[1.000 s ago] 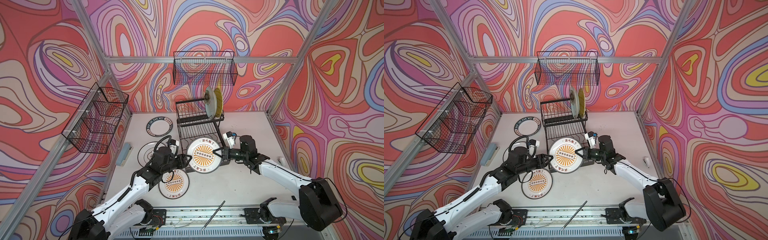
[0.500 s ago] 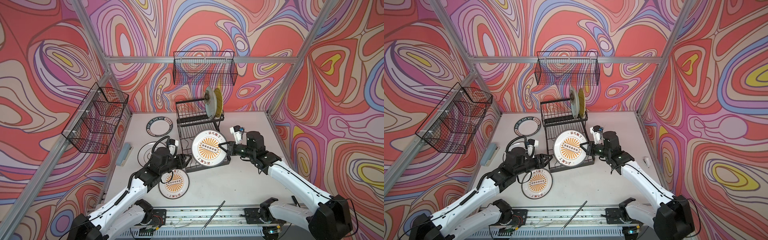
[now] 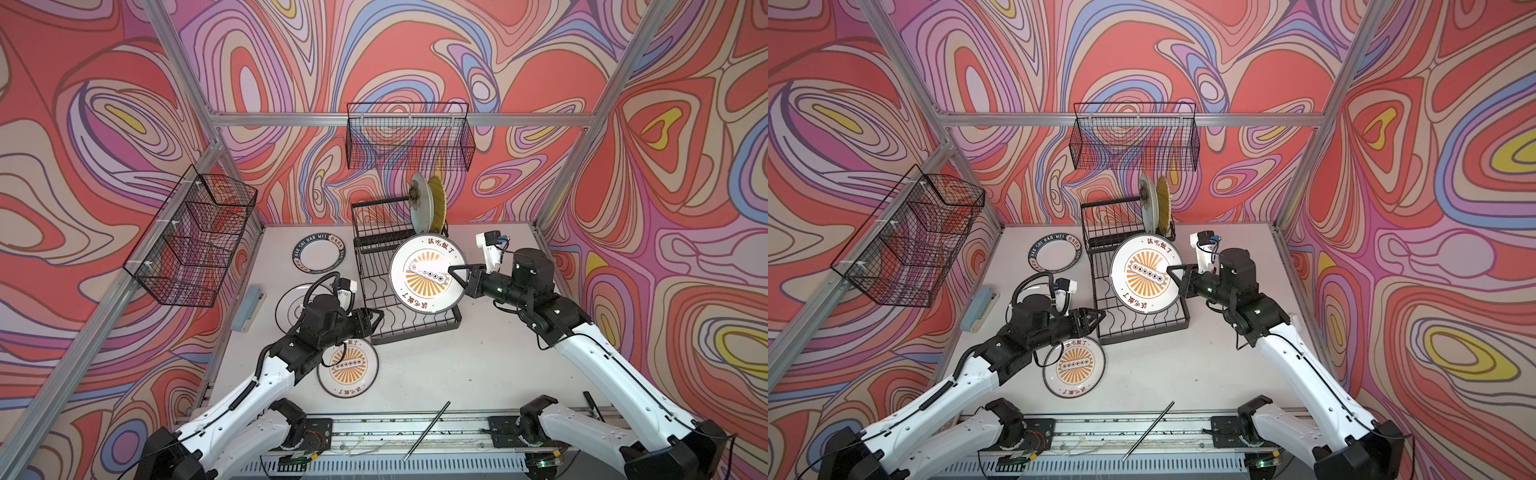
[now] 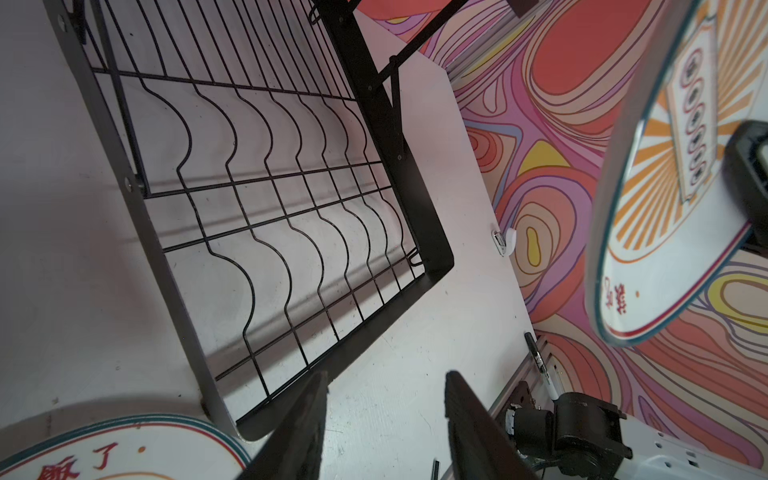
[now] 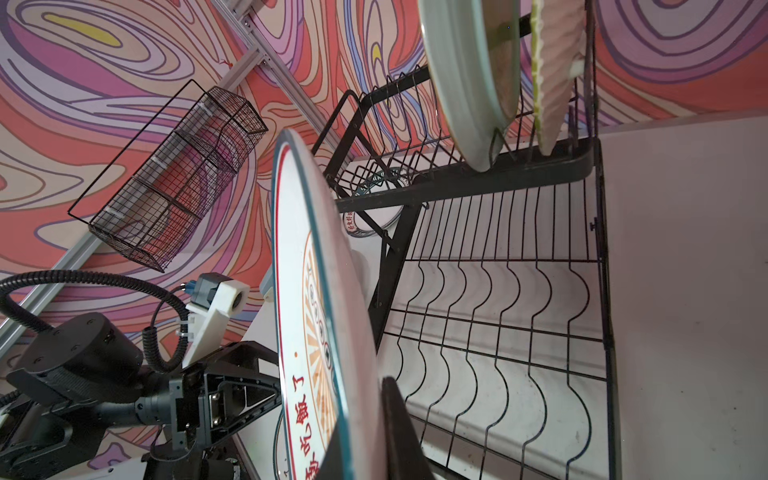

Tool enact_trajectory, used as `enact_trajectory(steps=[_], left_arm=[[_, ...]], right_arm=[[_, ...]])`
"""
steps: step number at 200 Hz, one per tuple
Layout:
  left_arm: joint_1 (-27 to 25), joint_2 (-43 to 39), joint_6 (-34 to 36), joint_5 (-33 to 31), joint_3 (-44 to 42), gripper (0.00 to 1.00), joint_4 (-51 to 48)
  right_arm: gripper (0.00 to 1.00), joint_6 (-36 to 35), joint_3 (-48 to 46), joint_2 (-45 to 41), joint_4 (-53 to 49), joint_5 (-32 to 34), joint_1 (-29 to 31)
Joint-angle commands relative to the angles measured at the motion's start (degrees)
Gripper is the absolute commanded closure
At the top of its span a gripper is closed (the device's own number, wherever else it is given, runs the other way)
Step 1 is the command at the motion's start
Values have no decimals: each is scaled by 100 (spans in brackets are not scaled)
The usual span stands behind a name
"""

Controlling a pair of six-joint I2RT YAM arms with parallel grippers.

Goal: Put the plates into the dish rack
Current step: 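Raise the sunburst plate with the right gripper over the rack slots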

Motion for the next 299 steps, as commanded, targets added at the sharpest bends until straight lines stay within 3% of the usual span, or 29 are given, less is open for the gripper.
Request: enact_trajectory(steps=[1, 91, 153, 217, 299], left_arm=[[-31, -11, 20, 57, 31, 51, -46], [-31, -1, -43, 118, 117, 51, -117], [-31, -51, -96, 121, 126, 51, -168], [-31, -59, -149, 141, 134, 51, -172], [-49, -197, -140, 87, 134, 51, -290]], right_arm=[[100, -145, 316, -90, 113, 220, 8], [100, -171, 1190, 394, 265, 632, 31], [100, -302, 1621, 617, 187, 1423, 300], [100, -688, 2172, 846, -5, 2558, 865], [100, -1603, 3194, 1745, -219, 5136, 2306]])
